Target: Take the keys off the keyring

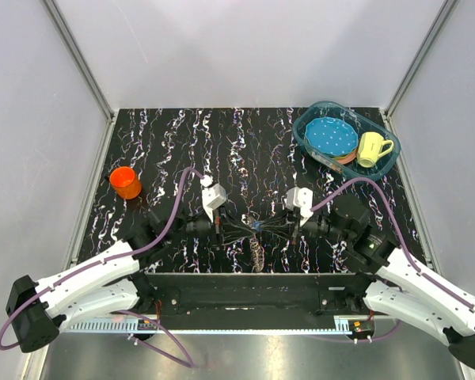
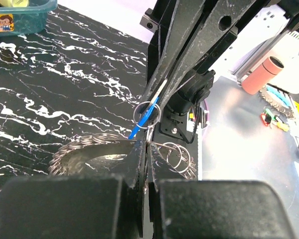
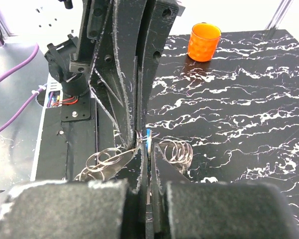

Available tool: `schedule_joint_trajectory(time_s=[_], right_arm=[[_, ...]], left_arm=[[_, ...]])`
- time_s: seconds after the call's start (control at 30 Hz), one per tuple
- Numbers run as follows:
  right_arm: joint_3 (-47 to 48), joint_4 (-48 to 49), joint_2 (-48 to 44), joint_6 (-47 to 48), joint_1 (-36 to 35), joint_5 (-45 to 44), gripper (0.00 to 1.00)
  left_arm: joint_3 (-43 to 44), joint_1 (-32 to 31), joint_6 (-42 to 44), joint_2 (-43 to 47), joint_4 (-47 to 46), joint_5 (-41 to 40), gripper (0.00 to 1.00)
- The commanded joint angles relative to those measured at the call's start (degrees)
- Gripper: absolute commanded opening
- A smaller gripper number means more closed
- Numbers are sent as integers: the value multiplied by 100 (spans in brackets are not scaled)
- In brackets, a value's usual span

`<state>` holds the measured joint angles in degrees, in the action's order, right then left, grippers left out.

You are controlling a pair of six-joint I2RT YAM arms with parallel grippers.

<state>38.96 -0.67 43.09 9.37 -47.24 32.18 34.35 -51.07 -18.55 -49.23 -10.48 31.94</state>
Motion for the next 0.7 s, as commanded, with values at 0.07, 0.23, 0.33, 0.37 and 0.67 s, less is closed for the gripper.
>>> schedule_joint_trajectory(time_s=[0.07,0.23,0.33,0.37,0.67], right_arm=[[226,102,-257,48,-39,-256,10],[349,-109,-144,206,-31,-248,11],[472,-170,6,372,-31,-221,19],[498,-205,32,417,-31,-239,21],[789,-373,323,690,-31,-353,29]], left_arm=[[151,-26,-193,-25,-569,57,0],[160,-26,-202,-95,-604,207,0],[186,-26,-211,-139,-683,347,0],[204,-26,-263,-174,-710,391,0],[-15,-26,-860,-219,-1473,726,0]])
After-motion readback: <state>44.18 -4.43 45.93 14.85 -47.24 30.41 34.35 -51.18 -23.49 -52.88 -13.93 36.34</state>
